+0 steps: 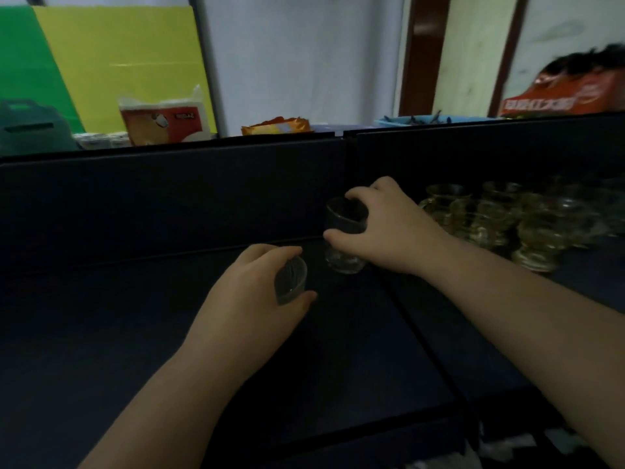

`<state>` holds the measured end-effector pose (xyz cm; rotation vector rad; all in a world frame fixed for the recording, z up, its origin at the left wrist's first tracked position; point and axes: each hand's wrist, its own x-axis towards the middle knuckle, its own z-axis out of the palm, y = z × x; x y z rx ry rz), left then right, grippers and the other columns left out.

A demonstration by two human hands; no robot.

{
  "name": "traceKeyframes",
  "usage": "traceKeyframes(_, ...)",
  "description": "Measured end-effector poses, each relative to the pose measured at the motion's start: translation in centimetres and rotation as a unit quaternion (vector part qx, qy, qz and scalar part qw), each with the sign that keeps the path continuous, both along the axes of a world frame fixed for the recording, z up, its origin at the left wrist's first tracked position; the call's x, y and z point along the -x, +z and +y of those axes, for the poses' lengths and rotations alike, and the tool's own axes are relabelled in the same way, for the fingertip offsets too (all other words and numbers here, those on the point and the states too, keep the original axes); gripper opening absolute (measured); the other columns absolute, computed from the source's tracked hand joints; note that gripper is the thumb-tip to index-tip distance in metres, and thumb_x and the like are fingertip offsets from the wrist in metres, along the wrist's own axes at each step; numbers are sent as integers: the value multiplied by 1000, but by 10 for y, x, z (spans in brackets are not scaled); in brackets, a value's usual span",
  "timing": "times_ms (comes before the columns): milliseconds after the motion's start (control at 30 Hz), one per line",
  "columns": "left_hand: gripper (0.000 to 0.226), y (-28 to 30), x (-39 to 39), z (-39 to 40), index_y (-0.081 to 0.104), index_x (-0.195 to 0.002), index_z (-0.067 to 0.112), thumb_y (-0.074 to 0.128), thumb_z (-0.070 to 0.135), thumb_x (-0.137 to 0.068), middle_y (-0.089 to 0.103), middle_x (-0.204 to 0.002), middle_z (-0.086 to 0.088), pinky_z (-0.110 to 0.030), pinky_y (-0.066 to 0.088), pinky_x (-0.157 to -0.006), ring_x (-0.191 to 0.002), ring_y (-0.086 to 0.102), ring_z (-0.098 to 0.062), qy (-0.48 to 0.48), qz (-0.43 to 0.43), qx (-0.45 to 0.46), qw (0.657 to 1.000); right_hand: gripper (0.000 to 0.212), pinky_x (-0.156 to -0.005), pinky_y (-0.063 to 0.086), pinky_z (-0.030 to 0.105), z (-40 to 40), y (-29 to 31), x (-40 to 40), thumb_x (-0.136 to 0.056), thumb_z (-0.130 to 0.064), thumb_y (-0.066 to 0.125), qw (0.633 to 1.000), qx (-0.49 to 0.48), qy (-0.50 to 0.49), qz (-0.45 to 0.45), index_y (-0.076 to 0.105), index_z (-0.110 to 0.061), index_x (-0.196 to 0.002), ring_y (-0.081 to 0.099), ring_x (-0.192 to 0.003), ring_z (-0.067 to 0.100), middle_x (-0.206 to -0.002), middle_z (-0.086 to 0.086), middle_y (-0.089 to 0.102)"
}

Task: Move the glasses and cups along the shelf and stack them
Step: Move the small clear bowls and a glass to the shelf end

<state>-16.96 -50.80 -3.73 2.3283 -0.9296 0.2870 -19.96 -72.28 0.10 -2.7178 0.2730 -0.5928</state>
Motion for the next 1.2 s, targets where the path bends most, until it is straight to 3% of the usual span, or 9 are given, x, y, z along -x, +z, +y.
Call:
traceKeyframes(200, 63, -2, 29, -23, 43, -136, 46, 70, 50, -78, 37, -125, 32, -17, 40, -85, -109, 44, 4, -78, -35, 20, 996, 84, -91, 42, 25, -14, -6, 95, -70, -72, 62, 998, 17, -41, -54, 50, -28, -140, 51, -109, 7, -120, -10, 48)
traceKeyframes(400, 61, 10, 64, -79, 44, -135, 48, 68, 52, -79, 37, -124, 34, -17, 42, -86, -108, 44, 5, -166, -55, 35, 984, 81, -78, 37, 11, -50, -16, 174, -70, -71, 65, 991, 6, -100, -87, 48, -33, -140, 45, -98, -4, -113, -19, 45)
traceKeyframes(700, 62, 3, 145, -202, 43, -136, 45, 68, 51, -80, 37, -125, 33, -18, 43, -88, -111, 44, 6, -239, -49, 35, 969, 86, -84, 46, 22, -148, -22, 278, -66, -76, 57, 977, -8, -167, -129, 50, -31, -138, 49, -98, -1, -113, -21, 44)
traceKeyframes(833, 63, 1, 178, -261, 43, -138, 45, 67, 52, -80, 37, -129, 32, -21, 44, -93, -114, 42, 6, -238, -31, 33, 970, 88, -86, 44, 22, -206, -24, 317, -65, -77, 57, 975, -9, -183, -124, 51, -30, -139, 49, -99, -2, -113, -22, 44)
traceKeyframes(1033, 65, -2, 217, -339, 43, -137, 45, 69, 52, -78, 36, -124, 34, -9, 34, -83, -111, 40, 10, -213, -34, 34, 976, 89, -86, 46, 26, -294, -20, 357, -64, -77, 57, 975, -12, -186, -124, 52, -29, -138, 49, -98, 0, -112, -20, 45)
traceKeyframes(1200, 64, -3, 235, -389, 45, -136, 46, 69, 52, -77, 37, -124, 33, -17, 40, -89, -112, 43, 6, -192, -21, 36, 980, 88, -85, 45, 25, -355, -14, 368, -64, -76, 57, 977, -17, -171, -127, 51, -30, -139, 49, -98, -2, -114, -19, 46)
